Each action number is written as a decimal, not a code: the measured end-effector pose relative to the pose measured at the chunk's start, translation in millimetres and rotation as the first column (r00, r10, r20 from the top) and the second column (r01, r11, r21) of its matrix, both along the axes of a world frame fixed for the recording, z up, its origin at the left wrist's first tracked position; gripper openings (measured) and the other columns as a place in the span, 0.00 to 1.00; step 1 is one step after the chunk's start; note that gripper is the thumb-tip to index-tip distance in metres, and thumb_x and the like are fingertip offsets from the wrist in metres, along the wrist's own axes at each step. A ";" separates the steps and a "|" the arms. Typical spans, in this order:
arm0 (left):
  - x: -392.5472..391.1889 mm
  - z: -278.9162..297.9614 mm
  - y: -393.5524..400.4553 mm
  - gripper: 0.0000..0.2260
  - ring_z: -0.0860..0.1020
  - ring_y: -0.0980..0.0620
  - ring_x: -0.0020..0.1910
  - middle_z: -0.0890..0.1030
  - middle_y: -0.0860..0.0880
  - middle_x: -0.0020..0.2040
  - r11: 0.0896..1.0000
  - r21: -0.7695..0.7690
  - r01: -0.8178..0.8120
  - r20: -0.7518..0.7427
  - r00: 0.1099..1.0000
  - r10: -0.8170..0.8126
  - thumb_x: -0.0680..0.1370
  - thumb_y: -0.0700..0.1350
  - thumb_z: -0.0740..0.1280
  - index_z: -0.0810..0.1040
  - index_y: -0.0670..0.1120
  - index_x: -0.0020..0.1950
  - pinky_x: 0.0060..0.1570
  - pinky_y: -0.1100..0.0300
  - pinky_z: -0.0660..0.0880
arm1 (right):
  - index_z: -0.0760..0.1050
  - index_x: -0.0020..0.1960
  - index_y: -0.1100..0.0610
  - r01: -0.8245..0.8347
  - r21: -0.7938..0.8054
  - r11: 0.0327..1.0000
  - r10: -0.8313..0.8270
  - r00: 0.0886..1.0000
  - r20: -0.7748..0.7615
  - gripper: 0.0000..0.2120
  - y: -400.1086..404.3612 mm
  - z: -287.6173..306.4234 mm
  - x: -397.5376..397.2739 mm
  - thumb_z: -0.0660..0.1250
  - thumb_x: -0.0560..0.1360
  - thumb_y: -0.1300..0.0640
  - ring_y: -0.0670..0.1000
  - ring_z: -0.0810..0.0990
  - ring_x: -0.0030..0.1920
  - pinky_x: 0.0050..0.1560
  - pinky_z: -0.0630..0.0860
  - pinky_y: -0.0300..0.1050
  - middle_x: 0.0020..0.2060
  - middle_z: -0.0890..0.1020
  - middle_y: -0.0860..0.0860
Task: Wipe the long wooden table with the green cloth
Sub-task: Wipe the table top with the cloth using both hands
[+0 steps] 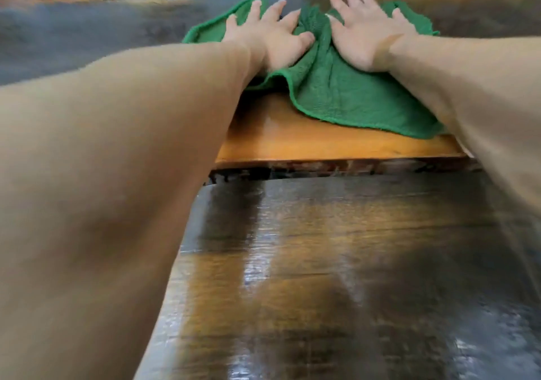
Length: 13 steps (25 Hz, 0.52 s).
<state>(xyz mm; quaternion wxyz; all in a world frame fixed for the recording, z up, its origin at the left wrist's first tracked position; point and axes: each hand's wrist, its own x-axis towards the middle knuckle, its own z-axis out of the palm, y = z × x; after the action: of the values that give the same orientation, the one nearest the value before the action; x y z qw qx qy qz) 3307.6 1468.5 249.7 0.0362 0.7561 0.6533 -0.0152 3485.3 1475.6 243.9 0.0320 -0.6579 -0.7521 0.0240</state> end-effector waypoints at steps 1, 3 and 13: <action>2.0 0.4 4.1 0.35 0.45 0.41 0.82 0.47 0.50 0.84 0.998 0.003 0.058 -0.028 0.998 -0.058 0.77 0.66 0.44 0.55 0.56 0.82 0.77 0.34 0.45 | 0.42 0.82 0.46 -0.024 -0.003 1.000 0.024 1.000 0.002 0.28 6.2 1.0 2.7 0.38 0.84 0.40 0.51 0.44 0.81 0.78 0.43 0.62 0.82 0.46 0.48; 5.8 1.6 13.4 0.34 0.46 0.41 0.82 0.47 0.49 0.84 0.989 0.003 0.148 -0.012 0.989 -0.148 0.77 0.64 0.45 0.58 0.53 0.82 0.78 0.36 0.46 | 0.42 0.82 0.46 -0.057 -0.016 0.998 0.057 0.998 0.001 0.27 15.4 3.4 9.5 0.39 0.84 0.42 0.51 0.44 0.81 0.79 0.43 0.61 0.82 0.46 0.48; 22.8 6.2 16.8 0.22 0.73 0.35 0.67 0.75 0.39 0.66 0.909 0.413 -0.061 0.086 0.996 0.028 0.82 0.57 0.56 0.70 0.44 0.70 0.57 0.44 0.72 | 0.63 0.76 0.54 0.235 0.362 0.902 -0.188 0.969 -0.160 0.31 1.9 3.2 12.5 0.51 0.80 0.38 0.60 0.66 0.73 0.69 0.65 0.60 0.74 0.68 0.55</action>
<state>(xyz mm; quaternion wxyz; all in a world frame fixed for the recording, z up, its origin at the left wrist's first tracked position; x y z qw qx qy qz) 3330.4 1485.3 255.9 -0.0994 0.7315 0.6568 0.1541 3497.8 1477.5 247.1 0.2060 -0.7144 -0.6633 -0.0852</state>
